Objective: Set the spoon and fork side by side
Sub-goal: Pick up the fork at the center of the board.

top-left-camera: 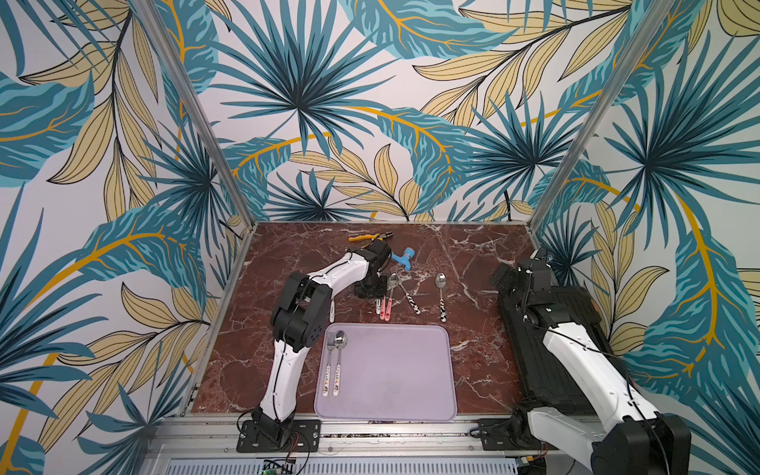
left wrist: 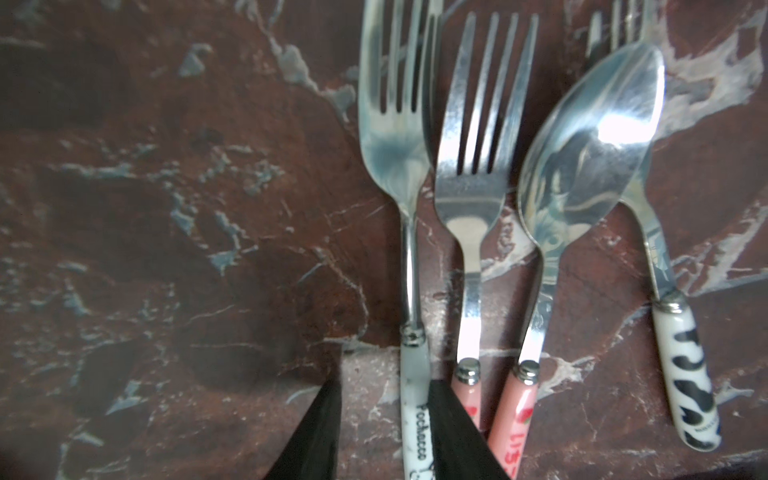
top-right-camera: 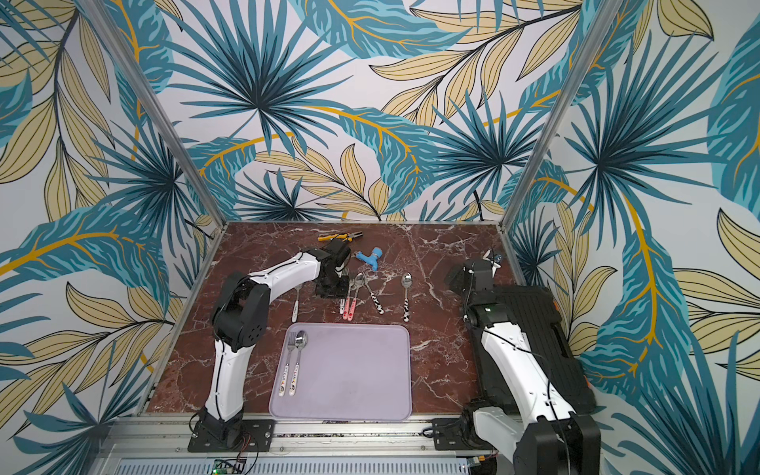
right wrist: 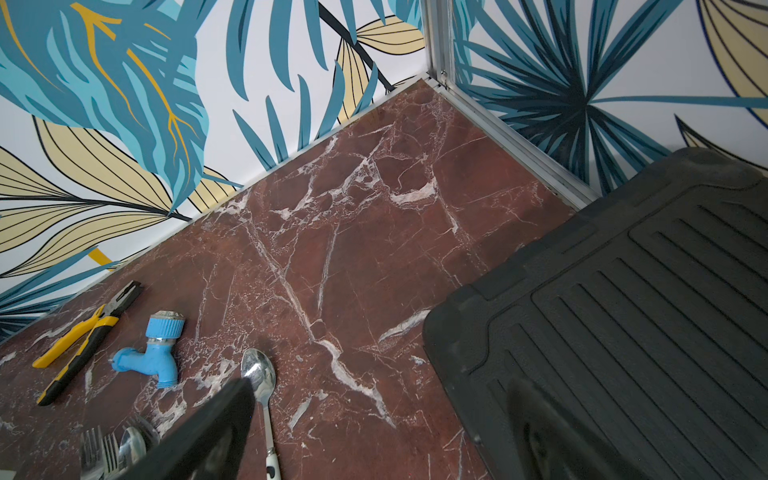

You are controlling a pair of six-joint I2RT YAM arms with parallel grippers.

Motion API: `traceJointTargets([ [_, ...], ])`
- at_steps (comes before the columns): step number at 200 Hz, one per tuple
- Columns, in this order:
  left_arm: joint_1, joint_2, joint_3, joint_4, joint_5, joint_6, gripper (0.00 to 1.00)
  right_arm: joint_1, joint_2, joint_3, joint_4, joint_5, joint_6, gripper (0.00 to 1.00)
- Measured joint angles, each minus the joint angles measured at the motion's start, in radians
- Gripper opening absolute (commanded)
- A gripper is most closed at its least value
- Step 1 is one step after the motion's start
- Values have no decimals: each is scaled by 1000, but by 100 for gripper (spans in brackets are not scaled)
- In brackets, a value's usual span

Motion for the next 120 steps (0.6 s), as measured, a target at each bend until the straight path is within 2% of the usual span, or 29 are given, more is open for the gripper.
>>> traceJointTargets([
  [48,-6,10,4,-17,-26,-1,32,0,0,0,-1,0,0,100],
  [103,-7,10,4,-39,-46,-6,7,0,0,0,-2,0,0,100],
  [120,-7,8,4,-42,-53,-3,3,0,0,0,-2,0,0,99],
])
